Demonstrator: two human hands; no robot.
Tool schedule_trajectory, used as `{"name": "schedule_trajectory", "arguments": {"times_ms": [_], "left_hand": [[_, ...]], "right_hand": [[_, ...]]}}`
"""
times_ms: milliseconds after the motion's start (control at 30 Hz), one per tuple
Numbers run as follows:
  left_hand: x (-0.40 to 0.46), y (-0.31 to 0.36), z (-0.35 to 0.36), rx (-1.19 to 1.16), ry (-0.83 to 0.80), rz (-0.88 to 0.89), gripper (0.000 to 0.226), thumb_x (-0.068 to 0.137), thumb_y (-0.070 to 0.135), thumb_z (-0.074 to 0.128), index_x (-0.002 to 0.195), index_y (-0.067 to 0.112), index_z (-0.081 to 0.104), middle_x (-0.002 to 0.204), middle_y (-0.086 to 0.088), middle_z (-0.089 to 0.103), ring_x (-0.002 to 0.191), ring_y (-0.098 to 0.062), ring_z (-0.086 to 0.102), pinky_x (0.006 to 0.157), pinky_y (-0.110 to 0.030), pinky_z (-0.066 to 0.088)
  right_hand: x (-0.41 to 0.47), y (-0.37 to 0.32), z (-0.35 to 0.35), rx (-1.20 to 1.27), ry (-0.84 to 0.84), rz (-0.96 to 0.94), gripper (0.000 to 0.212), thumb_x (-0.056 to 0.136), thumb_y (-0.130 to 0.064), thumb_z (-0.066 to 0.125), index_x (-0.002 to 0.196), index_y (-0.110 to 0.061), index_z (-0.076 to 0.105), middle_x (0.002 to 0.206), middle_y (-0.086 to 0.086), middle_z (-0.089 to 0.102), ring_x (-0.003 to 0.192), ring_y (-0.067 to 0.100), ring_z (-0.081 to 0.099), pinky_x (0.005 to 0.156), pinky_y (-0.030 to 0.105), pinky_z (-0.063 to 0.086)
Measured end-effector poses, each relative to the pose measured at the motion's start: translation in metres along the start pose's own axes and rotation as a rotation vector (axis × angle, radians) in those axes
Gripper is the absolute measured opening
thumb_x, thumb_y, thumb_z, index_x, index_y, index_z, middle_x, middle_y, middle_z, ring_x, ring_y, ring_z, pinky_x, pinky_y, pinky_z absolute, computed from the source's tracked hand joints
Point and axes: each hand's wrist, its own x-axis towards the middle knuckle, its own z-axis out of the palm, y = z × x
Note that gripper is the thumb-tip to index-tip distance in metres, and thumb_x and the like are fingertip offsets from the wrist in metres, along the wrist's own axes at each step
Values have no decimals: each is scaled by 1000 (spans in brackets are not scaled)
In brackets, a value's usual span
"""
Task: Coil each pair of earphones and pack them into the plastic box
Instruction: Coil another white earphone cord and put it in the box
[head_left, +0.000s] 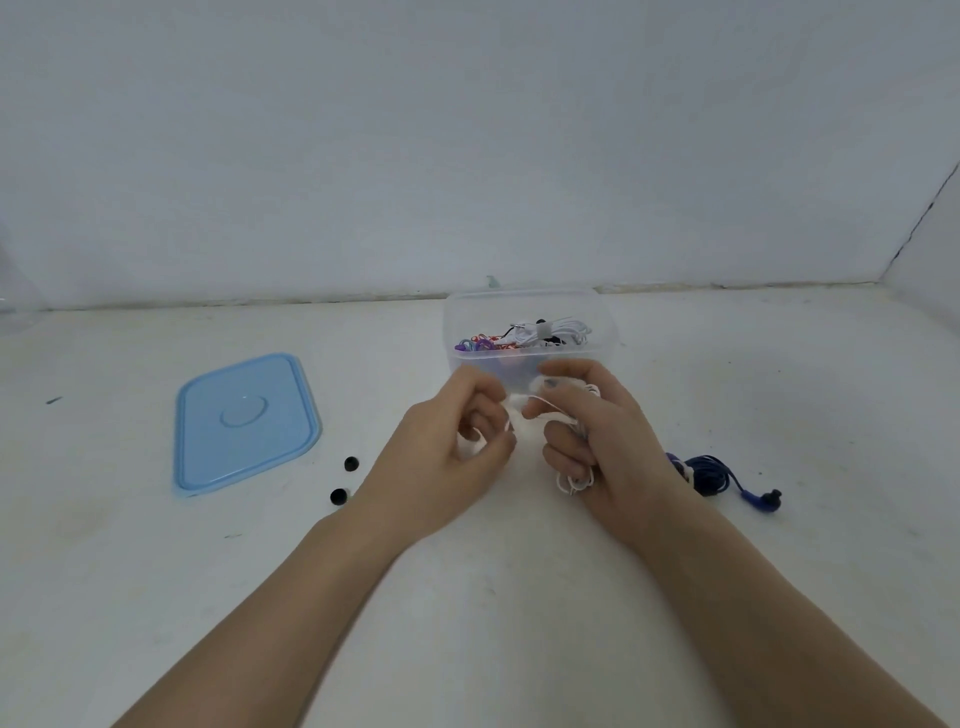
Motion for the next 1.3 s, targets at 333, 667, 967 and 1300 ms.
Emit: {"name": "schedule_trajectory", "arguments": {"times_ms": [333,667,967,1300], "left_hand": [[2,5,-6,-127,157,-79,16,93,6,68,95,17,56,91,5,69,82,-12,72,77,-19,54],[2,-2,0,-31,129,64,11,83,17,75,91,15,69,90,7,69,85,-14,70,81,-36,59],[4,-9,-1,-4,98,29,31,81,2,78,104,19,67,100,10,66,91,-9,71,86,-21,56],[7,-19,3,253,-34,38,12,89,10,69,88,22,68,90,11,61,82,-7,57,70,-15,42]], "right_hand": [[-4,11,3,-401,3,-169,6,92,-14,67,90,-17,72,56,-18,51,40,12,33,44,24,30],[-2,10,2,-380,-34,-177,7,91,-11,69,85,-12,69,59,-7,61,38,12,34,42,21,30],[-2,10,3,-382,-12,-198,20,95,-11,65,76,-18,67,53,-8,53,37,14,33,44,24,30],[-1,10,4,-288,45,-169,18,98,-12,59,81,-13,65,69,11,59,37,14,31,43,25,25]]}}
